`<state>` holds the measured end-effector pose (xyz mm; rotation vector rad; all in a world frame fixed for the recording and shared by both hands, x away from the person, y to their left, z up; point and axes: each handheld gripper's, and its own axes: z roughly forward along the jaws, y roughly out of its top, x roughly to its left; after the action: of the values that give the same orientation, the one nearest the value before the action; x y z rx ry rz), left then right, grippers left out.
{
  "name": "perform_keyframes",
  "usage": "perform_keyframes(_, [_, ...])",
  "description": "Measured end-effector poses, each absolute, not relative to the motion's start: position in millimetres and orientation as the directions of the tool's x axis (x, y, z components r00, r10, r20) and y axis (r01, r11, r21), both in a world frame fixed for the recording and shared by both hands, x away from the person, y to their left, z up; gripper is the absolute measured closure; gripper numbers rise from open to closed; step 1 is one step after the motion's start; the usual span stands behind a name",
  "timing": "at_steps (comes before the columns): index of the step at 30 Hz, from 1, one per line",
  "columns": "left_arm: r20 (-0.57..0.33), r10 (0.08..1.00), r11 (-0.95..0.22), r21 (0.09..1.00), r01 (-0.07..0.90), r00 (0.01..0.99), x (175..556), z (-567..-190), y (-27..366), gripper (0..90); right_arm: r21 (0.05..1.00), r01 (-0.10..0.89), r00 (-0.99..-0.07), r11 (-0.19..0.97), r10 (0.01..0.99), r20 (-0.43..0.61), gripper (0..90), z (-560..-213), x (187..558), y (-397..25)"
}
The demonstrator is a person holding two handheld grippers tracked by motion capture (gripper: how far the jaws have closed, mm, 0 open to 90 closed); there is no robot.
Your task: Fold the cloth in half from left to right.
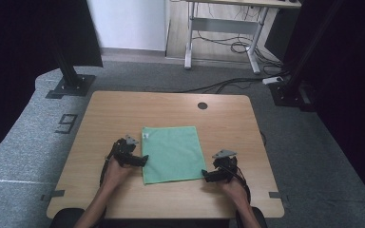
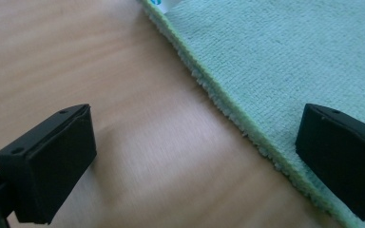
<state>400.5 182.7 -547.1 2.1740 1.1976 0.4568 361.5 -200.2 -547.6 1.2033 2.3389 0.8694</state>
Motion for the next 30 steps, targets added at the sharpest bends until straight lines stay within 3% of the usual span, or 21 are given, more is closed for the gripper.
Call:
perform_keyframes(10, [-0.001, 0.811, -0.457, 0.623, 0.635, 0.584, 381.7, -543.8, 173.7, 0.0, 0.671, 0.619, -0.521, 0.407, 0.853, -0.037, 2.3, -548.2, 366.7, -215.7])
perform_keyframes(30, [0.050, 0.864, -0.398, 0.678, 0.618, 0.501, 448.8, -517.5, 186.5, 5.7, 0.678, 0.637, -0.510, 0.368, 0.860, 0.012, 0.0, -552.4, 369.4, -220.3])
